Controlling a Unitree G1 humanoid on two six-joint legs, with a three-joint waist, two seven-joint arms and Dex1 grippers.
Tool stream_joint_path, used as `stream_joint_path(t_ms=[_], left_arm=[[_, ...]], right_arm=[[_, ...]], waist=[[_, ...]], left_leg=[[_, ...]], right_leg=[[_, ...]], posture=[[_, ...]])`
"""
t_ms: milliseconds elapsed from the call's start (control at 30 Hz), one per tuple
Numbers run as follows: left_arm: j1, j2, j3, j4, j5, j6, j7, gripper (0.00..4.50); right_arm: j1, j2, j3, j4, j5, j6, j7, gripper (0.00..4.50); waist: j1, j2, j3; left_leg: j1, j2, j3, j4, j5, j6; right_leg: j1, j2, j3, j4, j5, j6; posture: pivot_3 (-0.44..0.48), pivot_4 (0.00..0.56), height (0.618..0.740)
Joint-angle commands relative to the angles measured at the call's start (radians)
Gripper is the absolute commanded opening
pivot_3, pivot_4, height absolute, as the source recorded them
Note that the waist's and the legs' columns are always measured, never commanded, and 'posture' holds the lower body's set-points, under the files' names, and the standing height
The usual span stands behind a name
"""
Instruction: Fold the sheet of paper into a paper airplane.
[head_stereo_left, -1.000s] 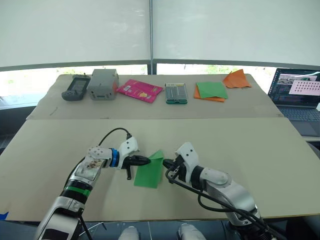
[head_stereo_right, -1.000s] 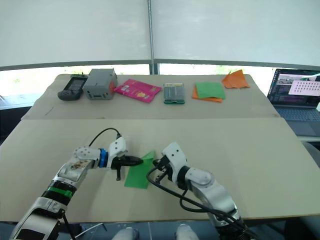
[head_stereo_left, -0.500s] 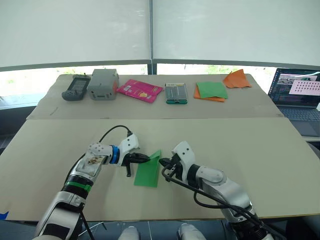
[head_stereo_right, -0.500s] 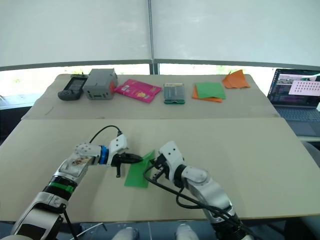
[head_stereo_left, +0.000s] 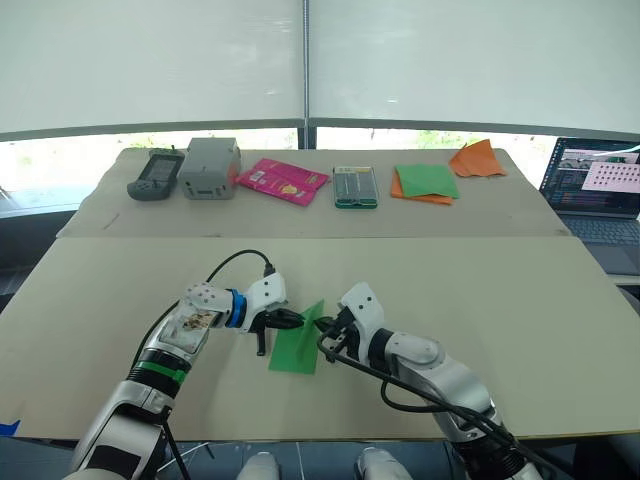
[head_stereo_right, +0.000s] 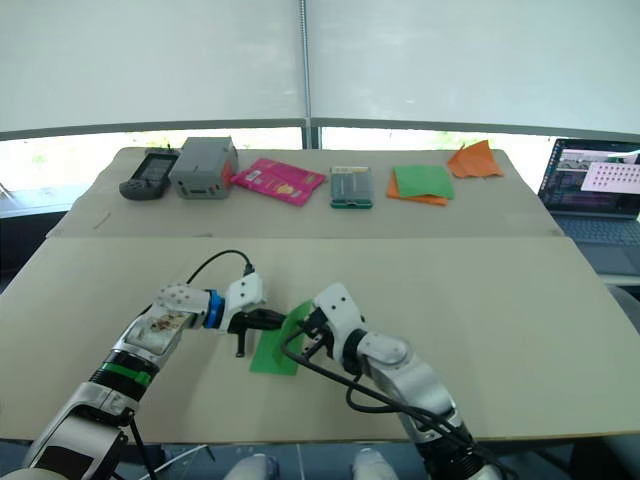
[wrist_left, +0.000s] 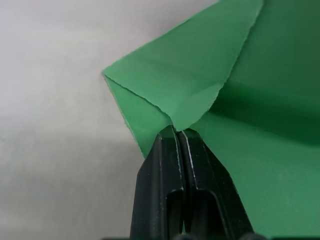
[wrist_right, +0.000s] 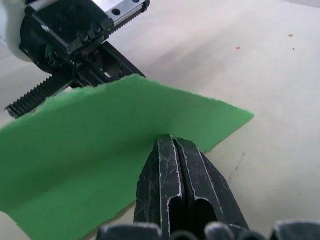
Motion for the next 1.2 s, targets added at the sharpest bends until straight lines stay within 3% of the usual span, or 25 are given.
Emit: stream_joint_path(t_ms=[33, 333, 700, 967, 1200], left_arm=[[0.005, 0.002, -0.033, 0.004, 0.031, 0.005, -0.012, 0.08], [0.013, 0.007, -0.03, -0.003, 0.029, 0.012, -0.013, 0.08], [0.036, 0.047, 0.012, -0.063, 0.005, 0.061, 0.001, 0.08], [0.064, 0.113, 0.079, -0.159, -0.043, 0.124, 0.007, 0.08], [0.073, 0.15, 0.204, -0.215, -0.181, 0.269, 0.0, 0.08]], right_arm=[[-0.024, 0.017, 0.009, -0.007, -0.007, -0.011, -0.007, 0.0], [-0.083, 0.035, 0.054, 0.08, -0.059, 0.008, -0.02, 0.0], [-0.137, 0.075, 0.08, 0.173, -0.082, 0.163, -0.055, 0.0], [-0.152, 0.073, 0.097, 0.19, -0.091, 0.177, -0.051, 0.0], [-0.167, 0.062, 0.101, 0.193, -0.099, 0.163, -0.042, 0.0]], waist=[[0.0, 0.0, 0.0], [-0.001, 0.001, 0.0], [-0.01, 0.003, -0.002], [-0.025, 0.003, -0.002], [-0.024, 0.003, -0.002]], left_leg=[[0.0, 0.0, 0.0, 0.0, 0.0, 0.0], [0.0, 0.0, 0.0, 0.0, 0.0, 0.0], [0.001, 0.0, 0.0, 0.0, 0.0, 0.0], [0.001, 0.0, -0.001, 0.0, 0.0, 0.0], [0.001, 0.0, -0.001, 0.0, 0.0, 0.0]], right_leg=[[0.0, 0.0, 0.0, 0.0, 0.0, 0.0], [0.0, 0.0, 0.0, 0.0, 0.0, 0.0], [0.0, 0.0, 0.0, 0.001, 0.001, 0.001], [0.0, 0.0, 0.0, 0.002, 0.001, 0.001], [0.0, 0.0, 0.0, 0.002, 0.0, 0.001]], posture=[[0.0, 0.15, 0.74], [0.0, 0.15, 0.74], [0.0, 0.15, 0.74], [0.0, 0.15, 0.74], [0.0, 0.15, 0.74]])
